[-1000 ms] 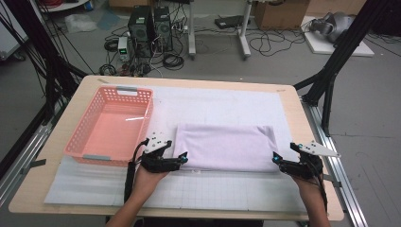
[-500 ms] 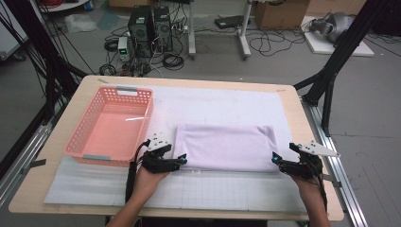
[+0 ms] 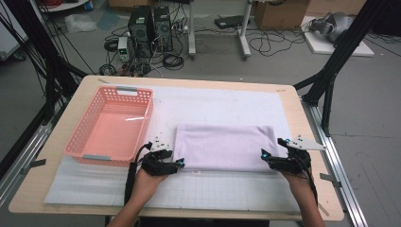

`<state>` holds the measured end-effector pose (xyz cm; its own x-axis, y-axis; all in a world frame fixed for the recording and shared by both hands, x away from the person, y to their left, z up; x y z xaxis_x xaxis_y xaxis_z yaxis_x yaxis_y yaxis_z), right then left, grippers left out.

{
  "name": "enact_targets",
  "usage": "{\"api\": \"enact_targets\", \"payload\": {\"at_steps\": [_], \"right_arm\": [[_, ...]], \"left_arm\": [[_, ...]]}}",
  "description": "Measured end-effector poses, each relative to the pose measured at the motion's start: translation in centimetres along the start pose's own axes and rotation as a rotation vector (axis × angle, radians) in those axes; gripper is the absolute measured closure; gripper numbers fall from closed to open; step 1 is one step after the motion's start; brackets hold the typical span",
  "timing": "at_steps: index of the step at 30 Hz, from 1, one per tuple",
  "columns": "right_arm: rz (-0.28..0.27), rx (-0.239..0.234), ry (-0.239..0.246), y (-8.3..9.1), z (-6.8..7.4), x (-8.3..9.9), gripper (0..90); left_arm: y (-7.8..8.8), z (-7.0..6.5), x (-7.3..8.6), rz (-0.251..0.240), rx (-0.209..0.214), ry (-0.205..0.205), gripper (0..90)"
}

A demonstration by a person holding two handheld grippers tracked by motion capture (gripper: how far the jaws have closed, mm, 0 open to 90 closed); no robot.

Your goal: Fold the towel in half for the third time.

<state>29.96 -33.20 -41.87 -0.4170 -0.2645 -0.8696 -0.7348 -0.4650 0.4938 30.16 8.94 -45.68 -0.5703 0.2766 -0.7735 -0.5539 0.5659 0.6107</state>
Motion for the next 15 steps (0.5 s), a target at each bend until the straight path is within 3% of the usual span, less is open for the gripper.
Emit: {"api": "enact_targets", "payload": {"at_steps": [3,7,10,15], "right_arm": [[0.005,-0.027,0.016,-1.0,0.7,-0.7,18.2],[0.008,-0.062,0.033,-2.5,1.5,-1.7,18.2],[0.021,-0.094,0.049,-4.2,2.1,-2.8,18.3],[0.085,-0.172,0.060,-7.3,3.0,-4.5,18.4]], "left_arm": [[-0.1,-0.4,0.1,0.001,0.001,-0.027,49.7],[-0.2,-0.4,0.0,-0.003,0.012,-0.005,59.5],[-0.3,-0.6,0.1,-0.005,0.054,0.012,75.8],[-0.3,-0.3,0.1,-0.008,0.070,0.037,78.5]]}}
Point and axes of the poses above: each handheld gripper's, and its own axes: y roughly backward along the jaws, x roughly out of its underside, z roughly to its left, the point moved 1 cm from there along -y, roughly forward along the jaws, and after that the axes turned 1 degree about z, right-handed, at the moved point
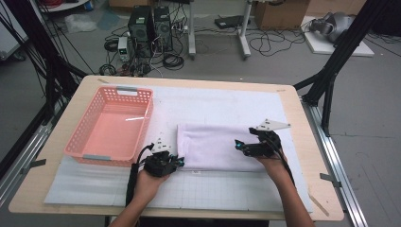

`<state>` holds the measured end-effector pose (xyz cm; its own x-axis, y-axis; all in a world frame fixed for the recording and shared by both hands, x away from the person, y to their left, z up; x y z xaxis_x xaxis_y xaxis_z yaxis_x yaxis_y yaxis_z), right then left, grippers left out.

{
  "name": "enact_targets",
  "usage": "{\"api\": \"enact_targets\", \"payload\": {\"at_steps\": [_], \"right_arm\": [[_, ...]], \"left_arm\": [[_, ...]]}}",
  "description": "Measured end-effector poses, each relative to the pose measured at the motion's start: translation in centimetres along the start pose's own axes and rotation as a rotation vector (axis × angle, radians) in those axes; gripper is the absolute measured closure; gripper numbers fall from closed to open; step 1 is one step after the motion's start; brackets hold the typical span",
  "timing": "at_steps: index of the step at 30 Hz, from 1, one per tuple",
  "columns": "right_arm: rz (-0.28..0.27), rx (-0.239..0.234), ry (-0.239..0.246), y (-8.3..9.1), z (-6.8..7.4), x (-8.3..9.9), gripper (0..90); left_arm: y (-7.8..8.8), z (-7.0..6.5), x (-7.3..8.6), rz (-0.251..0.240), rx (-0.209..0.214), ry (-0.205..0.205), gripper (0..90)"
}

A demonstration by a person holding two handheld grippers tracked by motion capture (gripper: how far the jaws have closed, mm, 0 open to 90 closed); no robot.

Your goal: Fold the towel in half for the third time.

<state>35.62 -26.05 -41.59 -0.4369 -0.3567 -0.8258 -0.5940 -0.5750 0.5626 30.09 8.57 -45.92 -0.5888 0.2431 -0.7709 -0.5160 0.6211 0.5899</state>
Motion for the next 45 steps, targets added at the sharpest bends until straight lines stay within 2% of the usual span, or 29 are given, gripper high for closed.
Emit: {"api": "enact_targets", "payload": {"at_steps": [3,5,6,11,17,20,22,23,25,28,32,35,37,40,43,45], "right_arm": [[0.024,-0.045,0.021,-2.0,0.4,-1.4,18.5],[0.055,-0.079,0.022,-3.4,0.7,-2.3,19.5],[0.060,-0.087,0.038,-4.0,0.8,-2.8,19.7],[0.071,-0.116,0.047,-6.4,1.4,-4.6,22.2],[0.125,-0.148,0.088,-9.9,2.4,-6.5,23.7],[0.146,-0.167,0.115,-11.7,3.1,-7.3,25.8],[0.171,-0.180,0.126,-13.0,3.8,-7.7,30.6],[0.165,-0.193,0.141,-13.4,4.0,-7.9,34.8],[0.170,-0.212,0.150,-14.2,4.3,-7.9,36.2],[0.218,-0.226,0.158,-15.5,4.9,-7.8,38.2],[0.228,-0.246,0.173,-16.7,6.0,-8.3,43.3],[0.259,-0.251,0.215,-17.5,6.6,-8.6,51.1],[0.265,-0.265,0.204,-17.7,6.6,-8.6,58.4],[0.272,-0.285,0.200,-17.5,6.7,-8.6,75.0],[0.272,-0.283,0.196,-17.2,6.8,-8.7,79.5],[0.252,-0.295,0.180,-17.0,6.7,-8.9,80.4]], "left_arm": [[0.0,-0.2,0.0,-0.010,-0.015,-0.010,78.9],[0.1,-0.2,0.0,-0.017,-0.012,-0.002,79.1],[0.1,-0.1,0.0,-0.019,-0.011,0.000,79.1],[0.2,-0.1,0.0,-0.022,-0.012,0.002,79.3],[0.2,0.1,0.1,-0.027,-0.003,0.024,79.1],[0.3,0.1,0.1,-0.026,-0.002,0.040,79.1],[0.3,0.1,0.2,-0.027,-0.003,0.044,79.2],[0.3,0.1,0.2,-0.025,-0.002,0.042,79.2],[0.4,0.1,0.2,-0.027,-0.001,0.048,79.3],[0.4,0.2,0.2,-0.026,-0.002,0.049,79.4],[0.6,0.3,0.2,-0.026,-0.002,0.051,79.6],[0.6,0.4,0.2,-0.027,-0.002,0.059,79.8],[0.7,0.5,0.2,-0.027,-0.002,0.063,79.8],[0.7,0.5,0.2,-0.026,-0.003,0.064,80.4],[0.9,0.5,0.0,-0.030,-0.004,0.059,81.2],[1.3,0.3,-0.2,-0.046,-0.006,0.056,81.4]]}}
Point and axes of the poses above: each handheld gripper's, and its own axes: y roughly backward along the jaws, x roughly out of its underside, z roughly to its left, the point moved 1 cm from there along -y, roughly forward along the jaws, and after that the axes turned 1 degree about z, right-handed, at the moved point
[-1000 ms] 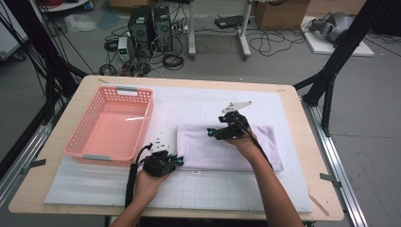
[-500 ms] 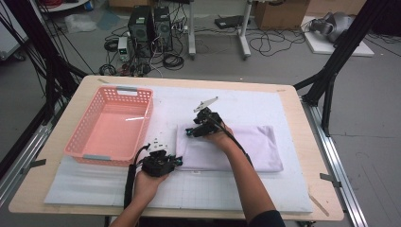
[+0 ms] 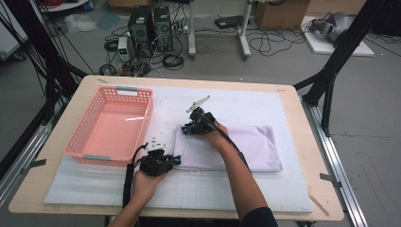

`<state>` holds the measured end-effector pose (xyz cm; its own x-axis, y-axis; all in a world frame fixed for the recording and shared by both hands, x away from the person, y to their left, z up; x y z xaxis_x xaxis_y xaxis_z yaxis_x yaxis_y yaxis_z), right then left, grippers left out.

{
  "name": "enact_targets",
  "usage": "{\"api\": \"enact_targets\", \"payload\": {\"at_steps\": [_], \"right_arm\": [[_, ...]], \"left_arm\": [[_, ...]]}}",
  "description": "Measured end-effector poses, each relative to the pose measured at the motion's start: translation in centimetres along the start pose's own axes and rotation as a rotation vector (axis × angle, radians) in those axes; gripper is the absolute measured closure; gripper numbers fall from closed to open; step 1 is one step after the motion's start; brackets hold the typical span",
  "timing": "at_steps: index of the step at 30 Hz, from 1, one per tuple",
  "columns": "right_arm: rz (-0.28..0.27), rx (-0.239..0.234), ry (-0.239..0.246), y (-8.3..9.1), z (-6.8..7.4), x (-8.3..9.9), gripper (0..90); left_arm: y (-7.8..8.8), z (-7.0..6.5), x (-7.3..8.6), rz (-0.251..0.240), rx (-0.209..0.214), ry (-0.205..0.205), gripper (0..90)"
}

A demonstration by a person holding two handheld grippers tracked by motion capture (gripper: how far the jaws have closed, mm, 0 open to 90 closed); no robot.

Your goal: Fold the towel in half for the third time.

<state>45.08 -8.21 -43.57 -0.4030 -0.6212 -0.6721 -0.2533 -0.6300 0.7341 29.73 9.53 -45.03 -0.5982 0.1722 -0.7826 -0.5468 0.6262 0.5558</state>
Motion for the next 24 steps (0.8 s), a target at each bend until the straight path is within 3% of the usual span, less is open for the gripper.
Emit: {"api": "enact_targets", "payload": {"at_steps": [9,13,24], "right_arm": [[-0.152,-0.010,-0.021,3.4,-0.4,0.3,80.4],[-0.176,0.003,-0.025,5.0,-0.9,0.9,80.4],[-0.227,0.078,-0.056,10.1,-3.0,4.5,80.3]], "left_arm": [[0.7,-1.0,-1.8,-0.070,0.054,0.015,81.5],[0.4,-2.0,-3.0,-0.101,0.083,0.005,81.5],[-3.4,-6.4,-5.7,-0.113,0.170,-0.038,81.4]]}}
Point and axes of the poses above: each handheld gripper's, and its own axes: y roughly backward along the jaws, x roughly out of its underside, z roughly to its left, the point moved 1 cm from there along -y, roughly forward along the jaws, and after that the axes turned 1 degree about z, right-handed, at the moved point
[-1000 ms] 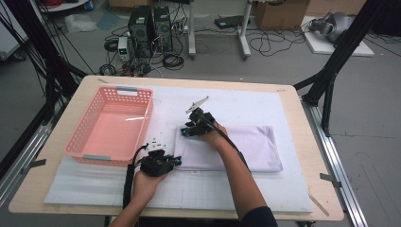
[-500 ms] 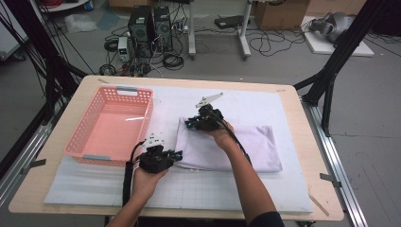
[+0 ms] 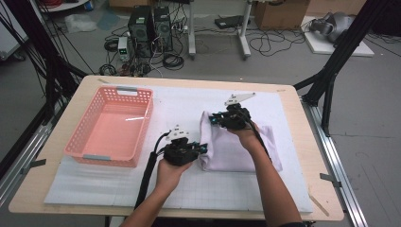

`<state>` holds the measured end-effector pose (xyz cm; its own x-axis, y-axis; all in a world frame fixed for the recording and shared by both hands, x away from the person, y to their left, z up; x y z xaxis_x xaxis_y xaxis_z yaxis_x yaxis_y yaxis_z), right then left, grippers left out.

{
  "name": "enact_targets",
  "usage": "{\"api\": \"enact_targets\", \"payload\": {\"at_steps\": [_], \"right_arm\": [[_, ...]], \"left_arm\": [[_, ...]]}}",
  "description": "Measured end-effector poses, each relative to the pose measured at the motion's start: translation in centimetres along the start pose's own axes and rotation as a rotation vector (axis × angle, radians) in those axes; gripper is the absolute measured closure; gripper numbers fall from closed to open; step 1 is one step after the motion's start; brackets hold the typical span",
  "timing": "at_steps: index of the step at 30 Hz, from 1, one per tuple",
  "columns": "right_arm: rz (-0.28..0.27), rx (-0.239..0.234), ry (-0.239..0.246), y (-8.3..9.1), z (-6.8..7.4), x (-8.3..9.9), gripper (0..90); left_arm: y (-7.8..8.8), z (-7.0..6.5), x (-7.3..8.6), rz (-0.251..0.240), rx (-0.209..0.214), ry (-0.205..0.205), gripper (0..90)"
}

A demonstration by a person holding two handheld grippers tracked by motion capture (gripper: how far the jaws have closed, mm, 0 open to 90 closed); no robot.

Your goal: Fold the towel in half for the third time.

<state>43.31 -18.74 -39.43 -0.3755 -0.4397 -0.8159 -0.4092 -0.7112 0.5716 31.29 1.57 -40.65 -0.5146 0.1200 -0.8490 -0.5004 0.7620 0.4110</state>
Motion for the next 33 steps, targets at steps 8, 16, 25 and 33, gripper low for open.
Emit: {"api": "enact_targets", "payload": {"at_steps": [8,16,25,33], "right_arm": [[-0.005,0.058,-0.028,3.5,-2.3,2.2,80.2],[-0.004,0.108,-0.065,5.7,-3.9,4.2,80.1],[-0.002,0.152,-0.088,7.9,-5.4,6.4,80.1],[0.001,0.209,-0.114,9.7,-6.7,8.1,79.9]], "left_arm": [[-3.7,-2.0,-1.0,0.013,0.058,0.003,81.2],[-7.1,-3.6,-1.2,0.011,0.099,0.002,80.2],[-5.6,-2.7,-1.8,-0.126,0.066,-0.061,36.2],[-3.0,0.2,-1.4,-0.154,-0.023,-0.097,33.9]]}}
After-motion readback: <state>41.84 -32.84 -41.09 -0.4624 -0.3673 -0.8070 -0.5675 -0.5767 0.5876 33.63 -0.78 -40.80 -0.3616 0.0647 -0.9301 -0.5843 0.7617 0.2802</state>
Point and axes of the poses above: each handheld gripper's, and its own axes: y roughly backward along the jaws, x roughly out of its underside, z roughly to its left, the point moved 1 cm from there along -y, roughly forward along the jaws, and after that the axes turned 1 degree about z, right-handed, at the moved point
